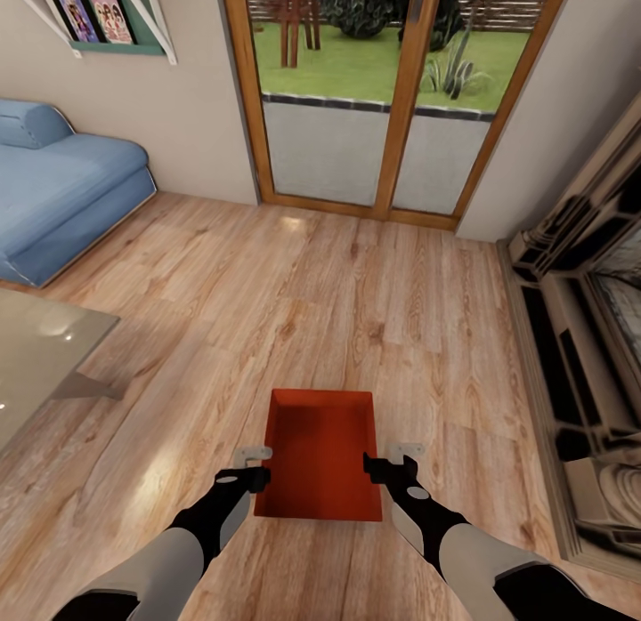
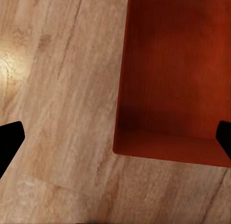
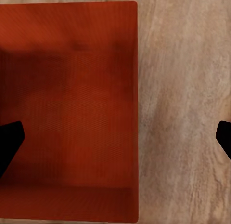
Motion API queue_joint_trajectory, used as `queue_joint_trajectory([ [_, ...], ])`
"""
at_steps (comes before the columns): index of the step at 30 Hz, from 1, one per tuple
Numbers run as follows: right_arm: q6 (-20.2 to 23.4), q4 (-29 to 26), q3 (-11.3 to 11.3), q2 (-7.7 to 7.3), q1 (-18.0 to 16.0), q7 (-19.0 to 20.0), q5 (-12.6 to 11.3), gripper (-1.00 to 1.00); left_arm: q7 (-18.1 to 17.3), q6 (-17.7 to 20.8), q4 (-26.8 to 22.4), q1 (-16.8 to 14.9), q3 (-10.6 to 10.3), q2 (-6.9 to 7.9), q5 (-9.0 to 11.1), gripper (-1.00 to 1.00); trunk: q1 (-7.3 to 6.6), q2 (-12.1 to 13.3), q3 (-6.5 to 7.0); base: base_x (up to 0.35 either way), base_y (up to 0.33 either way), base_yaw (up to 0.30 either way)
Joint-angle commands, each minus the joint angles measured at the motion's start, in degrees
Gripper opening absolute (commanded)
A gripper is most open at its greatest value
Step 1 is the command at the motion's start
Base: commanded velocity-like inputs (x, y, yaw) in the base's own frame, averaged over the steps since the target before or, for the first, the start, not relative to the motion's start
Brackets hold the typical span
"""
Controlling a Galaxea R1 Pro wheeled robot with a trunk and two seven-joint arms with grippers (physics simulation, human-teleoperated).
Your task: Move the two storage containers from the living room to the garage. In the garage, place one container on the floor and stack the other container on top of it (either order is fine).
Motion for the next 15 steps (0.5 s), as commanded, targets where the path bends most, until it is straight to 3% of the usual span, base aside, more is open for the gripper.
queue_joint_trajectory([
  [1, -0.17, 0.07, 0.49, 0.0, -0.04, -0.23, -0.51, 1.0, 0.21, 0.33, -0.23, 0.0, -0.03, -0.01, 0.19, 1.0, 0.22, -0.43, -0.22, 0.0, 0.0, 0.0],
  [15, -0.05, 1.46, 0.47, 0.0, -0.04, -0.18, -0.62, 1.0, 0.21, -0.75, -1.41, 0.0, 0.24, -0.01, -0.24, 1.0, 3.3, -6.05, -2.73, 0.0, 0.0, 0.0],
])
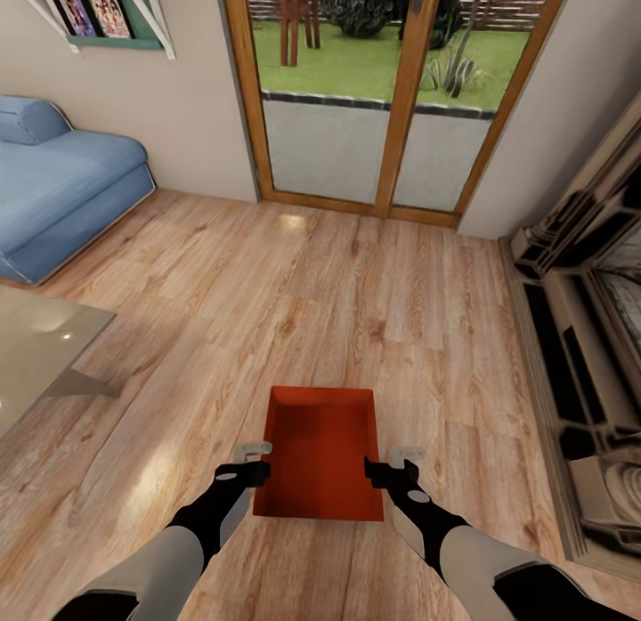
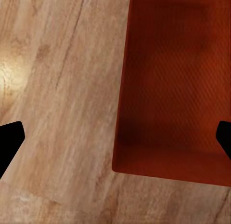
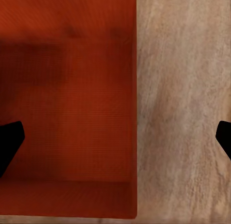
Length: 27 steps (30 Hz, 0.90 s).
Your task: Move the two storage containers from the living room to the garage. In the garage, place one container on the floor and stack the other container on top of it (either order is fine).
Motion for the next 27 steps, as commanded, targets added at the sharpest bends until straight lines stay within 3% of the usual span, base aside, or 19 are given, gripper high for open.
queue_joint_trajectory([
  [1, -0.19, 0.11, 0.5, 0.01, -0.04, -0.2, -0.49, 1.0, 0.21, -0.16, -0.09, 0.0, -0.04, -0.01, 0.14, 1.0, 0.22, -0.43, -0.22, 0.0, 0.0, 0.0],
  [27, -0.14, 0.31, 0.42, 0.01, 0.01, 0.11, -0.49, 1.0, 3.22, -1.06, -0.15, 0.0, -0.38, -0.01, 0.02, 1.0, 5.93, -10.86, -4.88, 0.0, 0.0, 0.0],
])
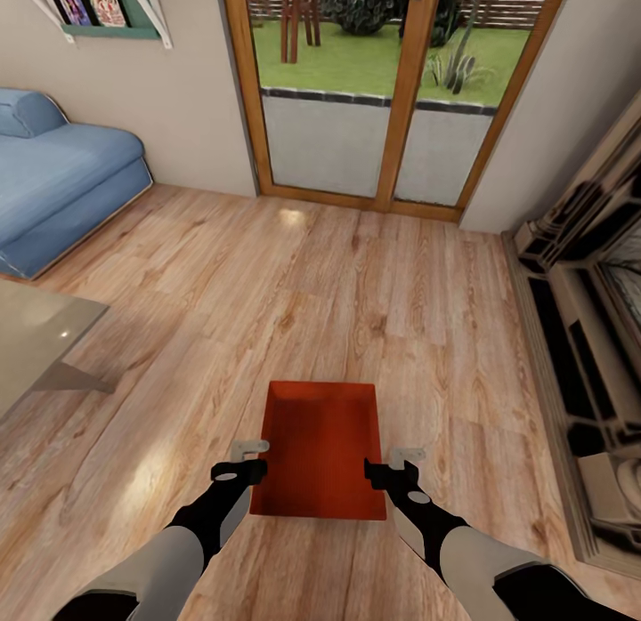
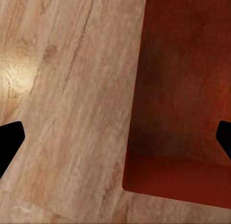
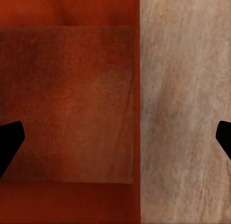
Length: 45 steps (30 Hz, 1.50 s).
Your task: Move the two storage containers from the living room to the garage. In the garage, place one container on the floor and stack the other container on top of it (either order is fine).
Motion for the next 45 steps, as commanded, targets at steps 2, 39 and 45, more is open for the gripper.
queue_joint_trajectory([
  [2, -0.18, 0.09, 0.5, 0.01, -0.02, -0.09, -0.48, 1.0, 0.19, 0.32, -0.17, 0.0, -0.12, -0.03, 0.09, 1.0, 0.44, -0.83, -0.4, 0.0, 0.0, 0.0],
  [39, 0.05, 0.92, 0.61, -2.45, -0.05, 0.19, 0.08, 1.0, 0.17, 0.4, -2.22, 0.0, -0.17, 0.05, -0.02, 1.0, 8.57, -15.67, -7.04, 0.0, 0.0, 0.0],
  [45, 0.11, 0.91, 0.61, -2.29, -0.05, 0.19, 0.15, 1.0, 0.17, 0.4, -2.19, 0.0, -0.18, 0.05, -0.02, 1.0, 9.89, -18.08, -8.12, 0.0, 0.0, 0.0],
])
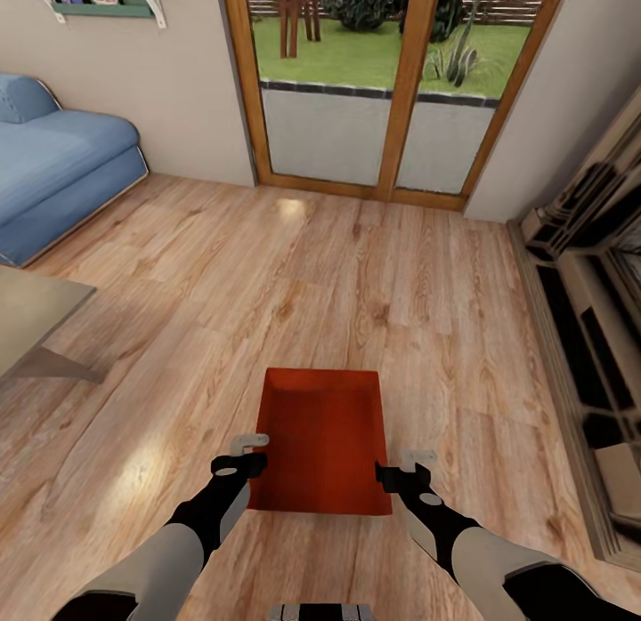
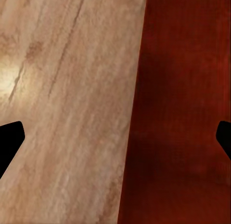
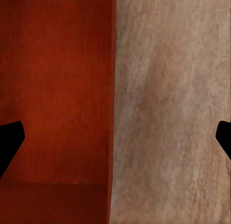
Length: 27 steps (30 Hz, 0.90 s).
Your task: Move the two storage containers from the living room to the garage. In the garage, place one container on the floor and stack the other container on top of it (either order is fine).
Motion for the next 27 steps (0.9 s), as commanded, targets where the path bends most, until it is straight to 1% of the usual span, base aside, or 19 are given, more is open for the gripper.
queue_joint_trajectory([
  [1, -0.19, 0.05, 0.52, 0.05, -0.03, -0.19, -0.51, 1.0, 0.22, 0.34, -0.13, 0.0, -0.07, -0.02, 0.11, 1.0, 0.22, -0.43, -0.22, 0.0, 0.0, 0.0],
  [8, -0.19, 0.05, 0.51, 0.3, -0.03, -0.19, -0.49, 1.0, 0.26, 0.34, -0.14, 0.0, -0.07, -0.03, 0.08, 1.0, 1.76, -3.24, -1.47, 0.0, 0.0, 0.0],
  [19, -0.86, 0.05, 0.3, 0.46, -0.01, -0.28, -0.56, 1.0, 0.45, 0.42, -0.06, 0.0, -0.06, 0.0, 0.03, 1.0, 1.76, -3.24, -1.47, 0.008, 0.001, 0.0],
  [27, -0.86, 0.05, 0.3, 0.46, -0.05, -0.28, -0.56, 1.0, 0.39, 0.42, -0.05, 0.0, -0.07, -0.01, 0.03, 1.0, 1.76, -3.24, -1.47, 0.149, 0.065, 0.0],
])
